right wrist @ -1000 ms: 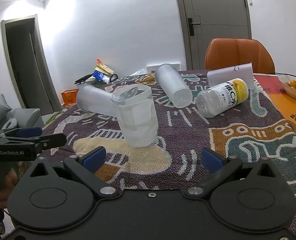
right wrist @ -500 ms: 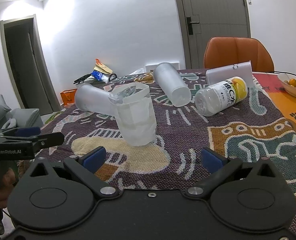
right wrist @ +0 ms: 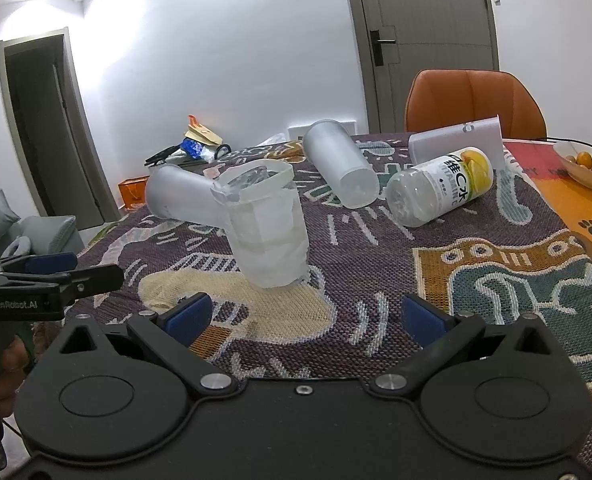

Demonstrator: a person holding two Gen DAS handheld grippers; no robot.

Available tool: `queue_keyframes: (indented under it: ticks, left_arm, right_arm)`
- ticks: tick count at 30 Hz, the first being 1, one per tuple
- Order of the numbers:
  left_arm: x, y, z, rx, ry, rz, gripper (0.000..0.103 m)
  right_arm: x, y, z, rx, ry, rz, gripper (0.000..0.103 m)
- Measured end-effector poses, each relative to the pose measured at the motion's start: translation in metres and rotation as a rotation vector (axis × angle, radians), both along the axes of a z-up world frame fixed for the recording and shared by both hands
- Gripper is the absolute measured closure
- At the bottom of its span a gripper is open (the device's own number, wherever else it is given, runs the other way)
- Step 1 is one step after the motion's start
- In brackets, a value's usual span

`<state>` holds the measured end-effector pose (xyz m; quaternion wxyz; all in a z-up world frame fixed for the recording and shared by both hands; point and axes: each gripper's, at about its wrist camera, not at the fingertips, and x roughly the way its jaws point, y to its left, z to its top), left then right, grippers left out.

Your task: Flip cup upright

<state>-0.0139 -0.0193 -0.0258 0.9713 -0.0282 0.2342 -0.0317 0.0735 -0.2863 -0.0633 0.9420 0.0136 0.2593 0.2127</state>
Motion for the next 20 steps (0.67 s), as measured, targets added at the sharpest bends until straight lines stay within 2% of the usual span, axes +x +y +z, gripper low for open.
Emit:
queue_keyframes:
  ticks: [20]
  left_arm:
    - [0.0017,-0.0011,-0.0028,0.005,0.01,-0.008,0.0]
  right_arm:
    - [0.0053,-0.0009,-0.009,-0.01,0.024,-0.011,0.0]
